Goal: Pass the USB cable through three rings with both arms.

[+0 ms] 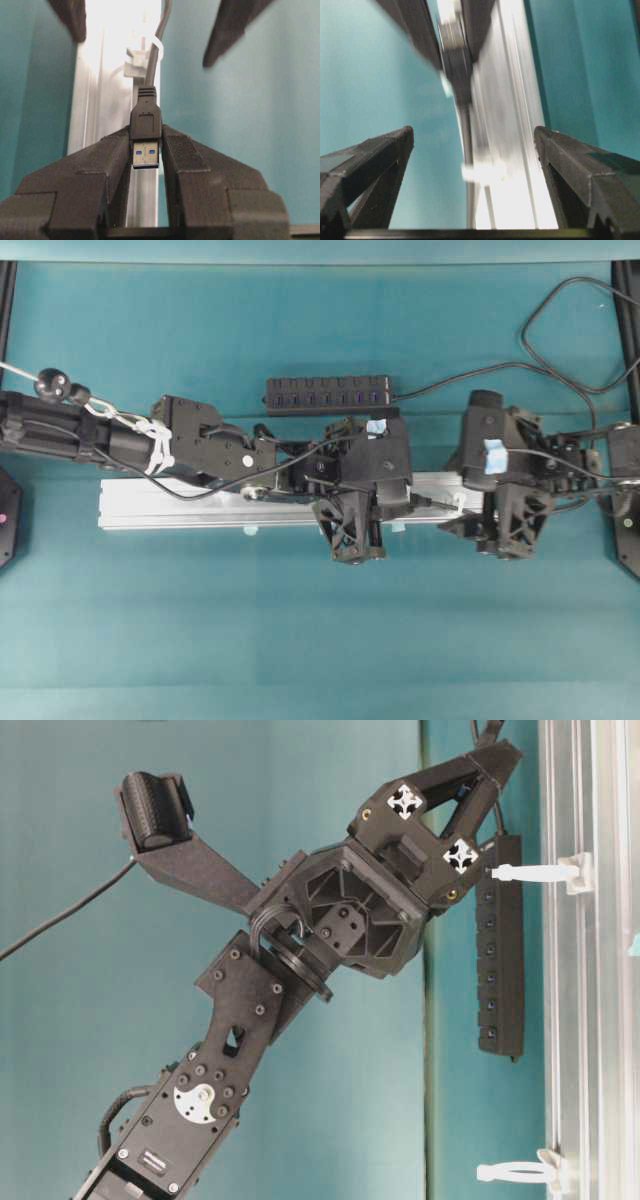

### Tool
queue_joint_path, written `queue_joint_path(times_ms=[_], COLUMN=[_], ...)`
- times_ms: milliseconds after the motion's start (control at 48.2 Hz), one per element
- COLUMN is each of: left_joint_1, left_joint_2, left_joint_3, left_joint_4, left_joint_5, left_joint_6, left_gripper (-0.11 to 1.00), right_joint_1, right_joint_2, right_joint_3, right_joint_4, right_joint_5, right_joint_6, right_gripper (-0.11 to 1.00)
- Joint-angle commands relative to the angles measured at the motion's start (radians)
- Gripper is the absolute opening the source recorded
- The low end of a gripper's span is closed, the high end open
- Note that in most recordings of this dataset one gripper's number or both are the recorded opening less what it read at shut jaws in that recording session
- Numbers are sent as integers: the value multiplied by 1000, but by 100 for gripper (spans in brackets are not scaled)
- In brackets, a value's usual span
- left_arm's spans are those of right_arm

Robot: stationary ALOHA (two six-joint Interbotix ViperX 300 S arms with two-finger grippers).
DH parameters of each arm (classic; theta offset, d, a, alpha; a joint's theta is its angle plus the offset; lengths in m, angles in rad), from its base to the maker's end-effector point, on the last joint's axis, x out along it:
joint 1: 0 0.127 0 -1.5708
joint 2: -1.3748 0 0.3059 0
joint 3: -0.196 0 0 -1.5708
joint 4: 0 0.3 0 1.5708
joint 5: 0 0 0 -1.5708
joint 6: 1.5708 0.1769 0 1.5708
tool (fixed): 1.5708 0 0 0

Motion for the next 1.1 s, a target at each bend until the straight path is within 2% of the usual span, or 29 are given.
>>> queue_joint_path(times_ms=[0, 249, 518, 684, 933, 1078], left_joint_1=[-2, 0, 0, 2, 2, 2], left_joint_2=[-25, -35, -34, -35, -37, -35], left_joint_3=[-9, -5, -3, 0, 0, 0], left_joint_4=[3, 3, 5, 5, 5, 5], left_joint_5=[-5, -5, -5, -5, -5, -5], left_joint_6=[2, 2, 3, 3, 3, 3], left_gripper=[20, 20, 20, 20, 20, 20], right_joint_1=[0, -2, 0, -2, -2, -2], right_joint_2=[21, 97, 104, 103, 106, 107], right_joint_3=[-28, -52, -57, -55, -58, -58], right_joint_4=[-8, -11, -17, -17, -17, -18], right_joint_5=[-11, -49, -49, -46, -26, -40], right_joint_6=[-6, -8, -8, -6, -8, -14], right_gripper=[67, 66, 63, 48, 13, -2])
